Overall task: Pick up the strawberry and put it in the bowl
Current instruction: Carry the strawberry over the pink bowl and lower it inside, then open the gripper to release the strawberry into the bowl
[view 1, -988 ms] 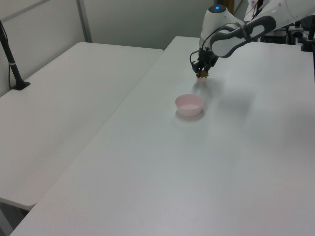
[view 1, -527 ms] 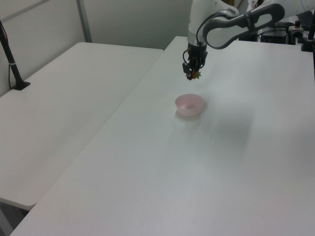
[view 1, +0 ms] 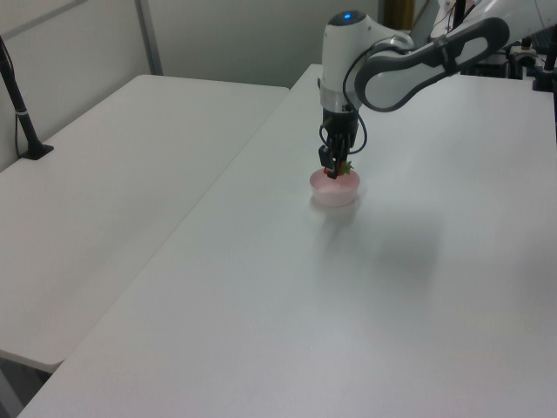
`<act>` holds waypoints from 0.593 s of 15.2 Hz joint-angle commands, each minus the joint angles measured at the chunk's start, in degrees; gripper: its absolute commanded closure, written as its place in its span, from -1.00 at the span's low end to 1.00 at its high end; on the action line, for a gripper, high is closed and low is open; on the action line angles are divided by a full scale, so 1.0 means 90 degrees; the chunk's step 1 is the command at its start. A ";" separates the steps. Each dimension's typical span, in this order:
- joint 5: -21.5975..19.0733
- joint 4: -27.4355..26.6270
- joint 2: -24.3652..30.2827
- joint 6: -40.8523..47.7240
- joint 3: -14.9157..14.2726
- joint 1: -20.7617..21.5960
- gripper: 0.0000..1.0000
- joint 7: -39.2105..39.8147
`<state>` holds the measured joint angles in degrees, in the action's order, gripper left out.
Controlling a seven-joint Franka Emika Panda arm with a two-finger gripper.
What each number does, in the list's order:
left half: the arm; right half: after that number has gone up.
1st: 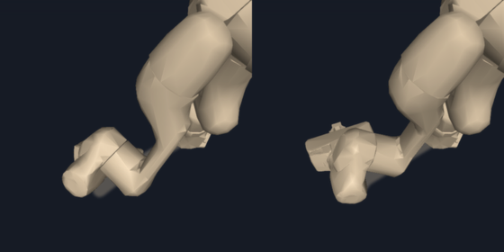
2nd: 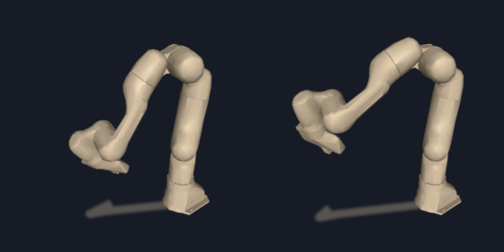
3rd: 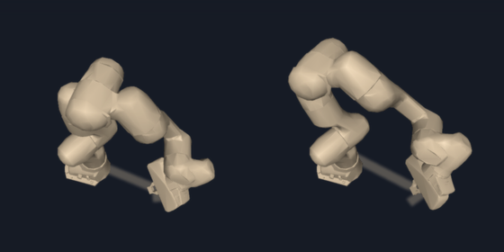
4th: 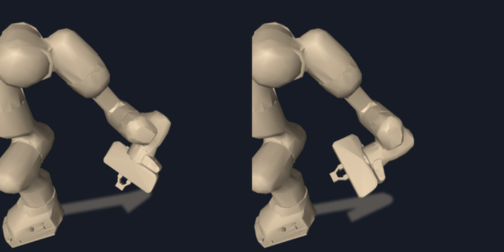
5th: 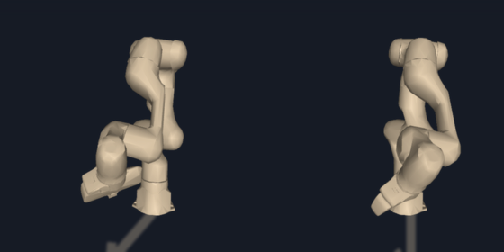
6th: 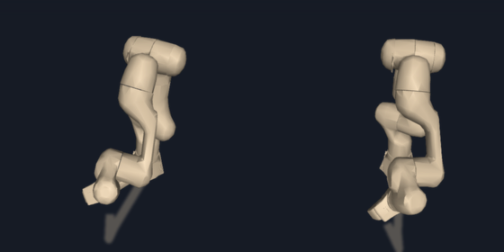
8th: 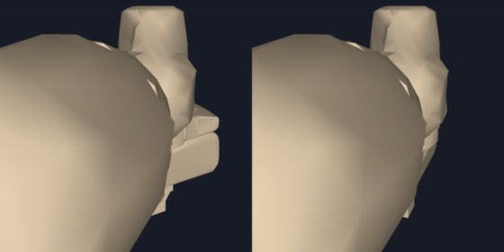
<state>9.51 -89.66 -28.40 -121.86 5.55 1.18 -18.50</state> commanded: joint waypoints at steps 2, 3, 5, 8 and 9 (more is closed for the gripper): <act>0.0076 -0.0107 0.0040 -0.0015 -0.0012 -0.0024 -0.01 0.0132; 0.0066 -0.0107 0.0040 0.0014 -0.0012 -0.0053 -0.29 0.0112; 0.0056 -0.0107 0.0127 0.0044 -0.0021 -0.0063 -1.00 0.0112; 0.0056 -0.0048 0.0342 0.0404 -0.0051 -0.0063 -1.00 0.0161; 0.0056 -0.0048 0.0459 0.0541 -0.0060 -0.0063 -1.00 0.0180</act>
<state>9.52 -89.19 -28.28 -121.39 5.50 0.36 -18.32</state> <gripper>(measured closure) 0.062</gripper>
